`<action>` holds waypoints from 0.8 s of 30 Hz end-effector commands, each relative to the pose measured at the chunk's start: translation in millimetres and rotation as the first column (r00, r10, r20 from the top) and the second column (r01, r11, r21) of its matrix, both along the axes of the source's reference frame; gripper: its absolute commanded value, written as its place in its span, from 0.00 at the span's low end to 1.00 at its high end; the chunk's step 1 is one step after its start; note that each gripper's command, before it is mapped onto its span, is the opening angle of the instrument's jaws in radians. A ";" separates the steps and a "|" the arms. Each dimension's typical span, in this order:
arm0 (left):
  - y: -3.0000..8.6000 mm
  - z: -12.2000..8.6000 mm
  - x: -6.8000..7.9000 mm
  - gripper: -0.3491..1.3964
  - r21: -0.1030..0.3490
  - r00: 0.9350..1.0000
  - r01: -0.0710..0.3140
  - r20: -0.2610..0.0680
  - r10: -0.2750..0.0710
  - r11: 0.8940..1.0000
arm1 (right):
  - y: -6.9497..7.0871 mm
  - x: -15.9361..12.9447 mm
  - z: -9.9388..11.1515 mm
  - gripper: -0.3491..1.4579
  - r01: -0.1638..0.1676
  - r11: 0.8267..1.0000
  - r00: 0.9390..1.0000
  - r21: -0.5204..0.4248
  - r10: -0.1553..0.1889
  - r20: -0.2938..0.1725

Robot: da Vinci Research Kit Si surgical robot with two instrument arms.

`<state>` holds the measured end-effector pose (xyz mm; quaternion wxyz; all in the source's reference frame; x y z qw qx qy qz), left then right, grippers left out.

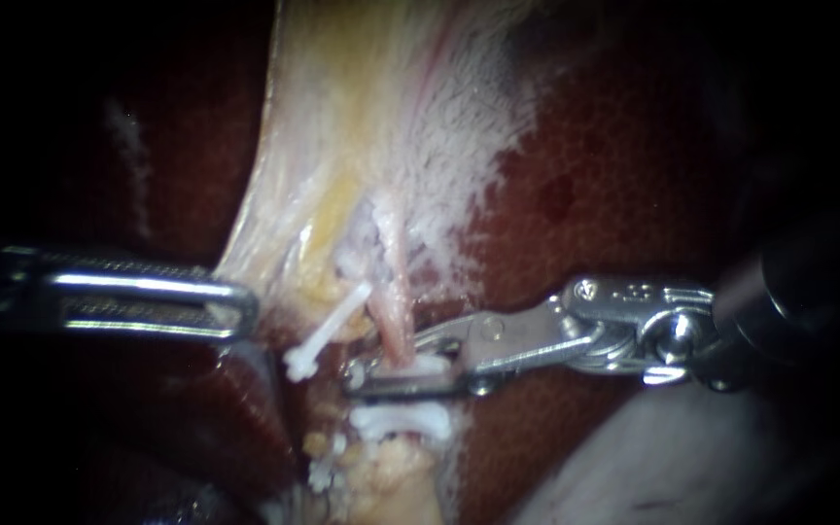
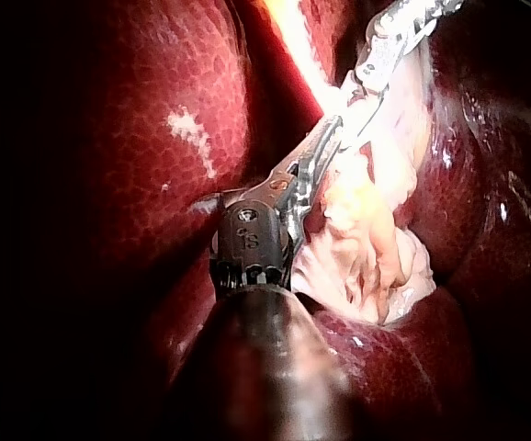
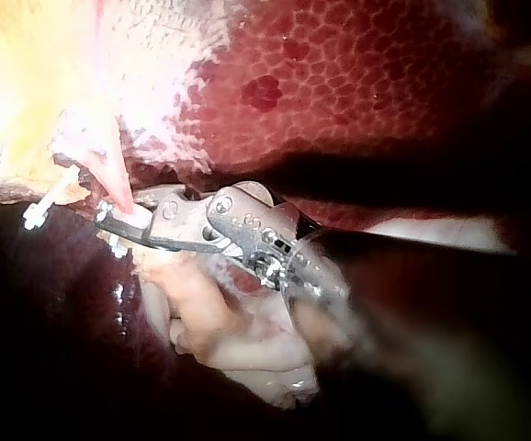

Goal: Going back third clip right tube

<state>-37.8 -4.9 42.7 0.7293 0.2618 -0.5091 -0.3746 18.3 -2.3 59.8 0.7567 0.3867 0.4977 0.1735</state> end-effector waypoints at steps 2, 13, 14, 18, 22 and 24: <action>0.0 0.0 0.0 0.00 0.000 1.000 0.000 0.000 0.000 1.000 | 0.0 0.0 0.0 0.00 0.000 1.000 1.000 0.000 0.000 0.000; -0.1 0.0 0.0 0.00 -0.001 1.000 0.000 0.000 0.000 1.000 | -0.1 0.5 0.8 0.15 0.005 0.999 1.000 -0.036 -0.006 -0.012; -0.1 0.0 0.0 0.00 -0.001 1.000 0.000 0.000 0.000 1.000 | -0.2 0.5 1.0 0.21 0.008 0.999 1.000 -0.047 -0.008 -0.017; -0.1 0.0 0.0 0.00 -0.001 1.000 0.000 0.000 0.000 1.000 | -0.1 0.6 1.5 0.42 0.013 0.993 0.999 -0.115 -0.018 -0.041; -0.1 0.0 0.1 0.00 -0.001 1.000 0.000 0.000 0.000 1.000 | 0.1 0.3 1.7 0.48 0.000 0.988 0.999 -0.155 -0.008 -0.046; -0.1 0.0 0.1 0.00 -0.001 1.000 0.000 0.000 0.000 1.000 | 0.2 -0.4 1.7 0.48 0.000 0.988 0.999 -0.156 -0.008 -0.046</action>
